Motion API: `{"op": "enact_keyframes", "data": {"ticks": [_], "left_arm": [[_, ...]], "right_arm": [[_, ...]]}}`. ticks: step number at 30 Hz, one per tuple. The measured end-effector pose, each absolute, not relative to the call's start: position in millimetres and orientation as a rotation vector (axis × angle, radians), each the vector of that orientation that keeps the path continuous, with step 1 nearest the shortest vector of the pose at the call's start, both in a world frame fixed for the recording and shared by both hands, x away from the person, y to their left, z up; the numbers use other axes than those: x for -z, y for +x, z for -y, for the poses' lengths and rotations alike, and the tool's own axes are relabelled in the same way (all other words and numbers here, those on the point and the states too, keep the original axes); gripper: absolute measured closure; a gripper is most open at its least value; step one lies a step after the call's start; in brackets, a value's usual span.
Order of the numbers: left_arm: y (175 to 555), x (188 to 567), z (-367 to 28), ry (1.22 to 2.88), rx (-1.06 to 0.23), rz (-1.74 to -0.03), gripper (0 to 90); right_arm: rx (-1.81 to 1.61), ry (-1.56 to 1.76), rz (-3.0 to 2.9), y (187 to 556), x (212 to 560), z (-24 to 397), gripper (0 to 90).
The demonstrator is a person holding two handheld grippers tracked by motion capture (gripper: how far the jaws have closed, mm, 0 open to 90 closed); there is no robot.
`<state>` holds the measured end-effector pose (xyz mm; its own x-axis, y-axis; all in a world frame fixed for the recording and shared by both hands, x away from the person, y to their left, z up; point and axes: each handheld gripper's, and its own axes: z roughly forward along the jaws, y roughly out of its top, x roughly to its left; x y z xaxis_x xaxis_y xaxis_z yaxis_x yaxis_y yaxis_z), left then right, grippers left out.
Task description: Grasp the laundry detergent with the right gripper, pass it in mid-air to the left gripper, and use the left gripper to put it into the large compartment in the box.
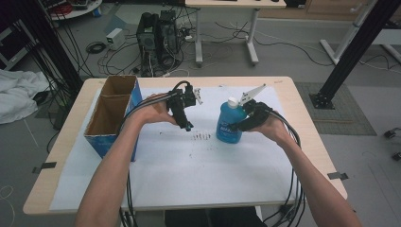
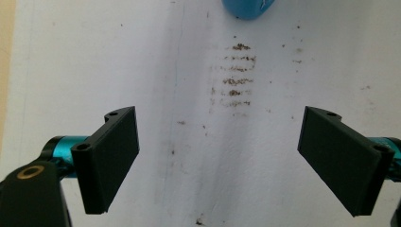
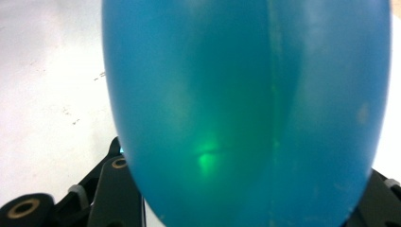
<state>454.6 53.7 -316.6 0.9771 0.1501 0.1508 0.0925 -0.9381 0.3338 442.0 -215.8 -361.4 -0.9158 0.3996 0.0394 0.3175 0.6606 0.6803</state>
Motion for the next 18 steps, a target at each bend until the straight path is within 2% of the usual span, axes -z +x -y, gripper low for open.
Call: {"op": "enact_keyframes", "data": {"ticks": [5, 11, 18], "left_arm": [[449.3, 305.1, -56.9, 2.763, -0.258, -0.170, 13.3], [439.0, 281.9, -60.0, 2.715, -0.260, -0.170, 13.3], [413.0, 248.1, -47.8, 2.684, -0.199, -0.121, 13.4]], "right_arm": [[-1.084, 0.624, -2.768, 436.6, 357.7, 214.7, 46.5], [-1.111, 0.497, -2.809, 423.1, 341.1, 209.0, 46.4], [-1.155, 0.343, -2.836, 402.8, 317.6, 194.3, 46.4]]}}
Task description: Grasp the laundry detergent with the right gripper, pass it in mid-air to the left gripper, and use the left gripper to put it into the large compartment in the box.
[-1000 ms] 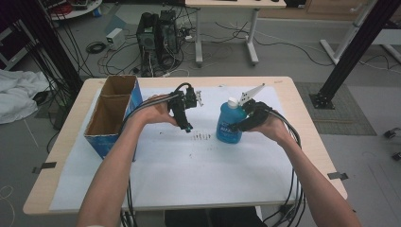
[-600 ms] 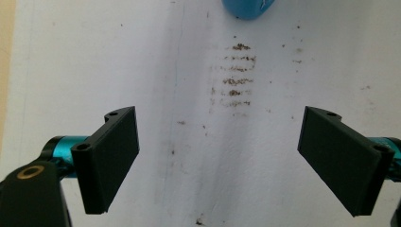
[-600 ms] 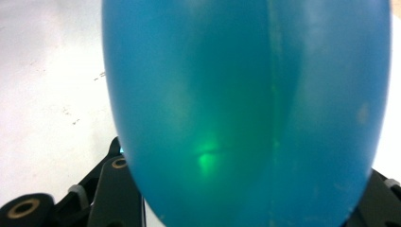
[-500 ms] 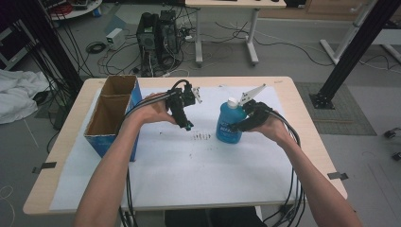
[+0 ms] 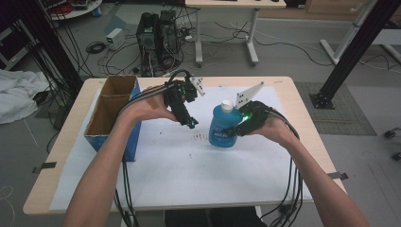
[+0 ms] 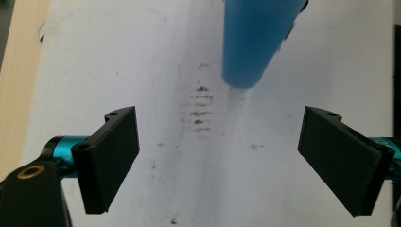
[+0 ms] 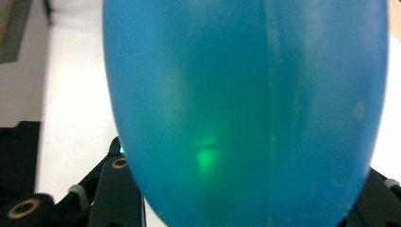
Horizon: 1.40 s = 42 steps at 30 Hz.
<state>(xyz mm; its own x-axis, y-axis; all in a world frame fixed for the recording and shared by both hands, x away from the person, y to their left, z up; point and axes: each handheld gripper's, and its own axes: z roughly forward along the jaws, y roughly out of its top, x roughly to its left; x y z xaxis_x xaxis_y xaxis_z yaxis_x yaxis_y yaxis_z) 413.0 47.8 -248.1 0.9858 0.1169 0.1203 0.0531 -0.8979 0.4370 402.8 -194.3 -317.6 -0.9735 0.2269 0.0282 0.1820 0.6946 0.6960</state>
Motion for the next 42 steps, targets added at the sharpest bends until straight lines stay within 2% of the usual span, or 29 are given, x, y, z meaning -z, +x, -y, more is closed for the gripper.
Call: {"op": "enact_keyframes", "data": {"ticks": [11, 28, 29, 30, 35, 38, 42], "left_arm": [[383.4, 216.4, -26.4, 2.652, -0.112, -0.065, 13.4], [376.7, 229.2, -2.0, 2.710, -0.091, -0.027, 13.4], [376.5, 228.9, -1.7, 2.715, -0.085, -0.024, 14.2], [376.0, 229.2, -1.4, 2.711, -0.088, -0.022, 18.9], [375.1, 231.4, 0.1, 2.717, -0.085, -0.019, 19.0], [376.6, 232.6, 0.1, 2.727, -0.099, -0.014, 22.3], [377.1, 233.8, -0.2, 2.733, -0.100, -0.028, 22.3]], "right_arm": [[-1.175, 0.165, -2.878, 381.3, 297.6, 167.4, 46.2], [-1.136, 0.145, -2.872, 380.1, 306.9, 151.5, 46.1], [-1.132, 0.145, -2.876, 380.3, 307.2, 151.6, 46.0], [-1.140, 0.158, -2.877, 379.8, 308.2, 151.2, 46.0], [-1.137, 0.100, -2.866, 383.1, 310.1, 151.8, 46.0], [-1.156, 0.194, -2.890, 377.7, 309.7, 149.9, 46.0], [-1.163, 0.183, -2.880, 378.6, 311.1, 150.2, 46.0]]}}
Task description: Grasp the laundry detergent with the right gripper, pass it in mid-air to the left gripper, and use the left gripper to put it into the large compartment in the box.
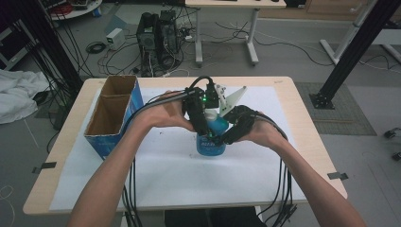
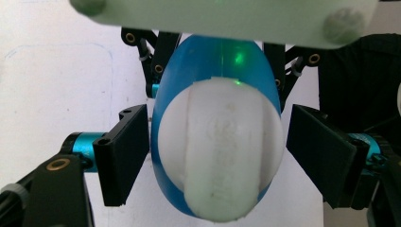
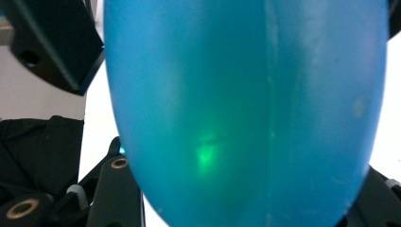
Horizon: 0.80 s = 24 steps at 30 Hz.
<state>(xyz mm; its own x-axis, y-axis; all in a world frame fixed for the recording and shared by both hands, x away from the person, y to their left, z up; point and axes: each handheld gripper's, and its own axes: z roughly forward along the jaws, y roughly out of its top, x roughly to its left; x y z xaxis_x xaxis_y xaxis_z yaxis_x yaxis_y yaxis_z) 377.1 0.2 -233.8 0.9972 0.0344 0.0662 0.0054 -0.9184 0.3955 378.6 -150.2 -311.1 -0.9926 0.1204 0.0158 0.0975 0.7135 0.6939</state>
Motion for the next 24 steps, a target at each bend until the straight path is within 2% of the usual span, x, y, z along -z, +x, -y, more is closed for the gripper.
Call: {"op": "enact_keyframes", "data": {"ticks": [12, 24], "left_arm": [[380.0, 232.9, -0.7, 2.745, -0.106, -0.019, 28.5], [379.5, 233.8, 0.0, 2.737, -0.096, -0.022, 34.5]], "right_arm": [[-1.086, 0.158, -2.917, 380.3, 308.6, 153.2, 45.9], [-1.167, 0.198, -2.919, 377.2, 311.8, 150.6, 45.9]]}}
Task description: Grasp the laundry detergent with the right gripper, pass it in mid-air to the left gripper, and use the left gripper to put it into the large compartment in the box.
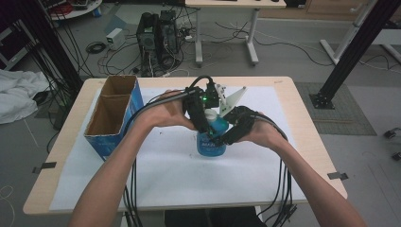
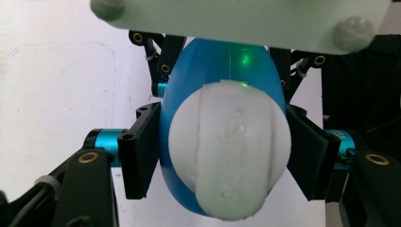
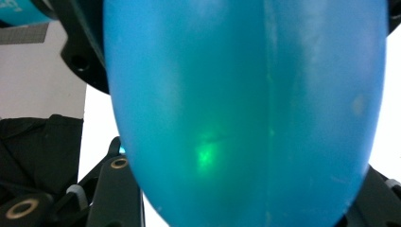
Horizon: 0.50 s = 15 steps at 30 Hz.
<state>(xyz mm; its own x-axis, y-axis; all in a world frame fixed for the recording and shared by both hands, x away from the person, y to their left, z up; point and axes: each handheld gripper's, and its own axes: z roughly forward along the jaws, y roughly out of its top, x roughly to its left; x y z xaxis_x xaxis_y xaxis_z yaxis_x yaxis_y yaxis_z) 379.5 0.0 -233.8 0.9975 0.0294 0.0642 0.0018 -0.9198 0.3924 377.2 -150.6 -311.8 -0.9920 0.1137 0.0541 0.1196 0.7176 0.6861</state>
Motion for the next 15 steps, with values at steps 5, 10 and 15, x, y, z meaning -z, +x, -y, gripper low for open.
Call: {"op": "enact_keyframes", "data": {"ticks": [5, 10, 15], "left_arm": [[379.3, 233.9, 0.0, 2.740, -0.098, -0.023, 36.7], [379.4, 233.8, 0.0, 2.751, -0.088, -0.015, 37.0], [378.5, 234.3, 0.5, 2.758, -0.097, -0.012, 37.8]], "right_arm": [[1.158, -0.194, 2.900, 377.1, 312.2, 150.4, 45.9], [1.159, -0.220, 2.897, 375.6, 312.8, 149.7, 45.9], [1.153, -0.197, 2.891, 375.7, 313.6, 149.8, 45.9]]}}
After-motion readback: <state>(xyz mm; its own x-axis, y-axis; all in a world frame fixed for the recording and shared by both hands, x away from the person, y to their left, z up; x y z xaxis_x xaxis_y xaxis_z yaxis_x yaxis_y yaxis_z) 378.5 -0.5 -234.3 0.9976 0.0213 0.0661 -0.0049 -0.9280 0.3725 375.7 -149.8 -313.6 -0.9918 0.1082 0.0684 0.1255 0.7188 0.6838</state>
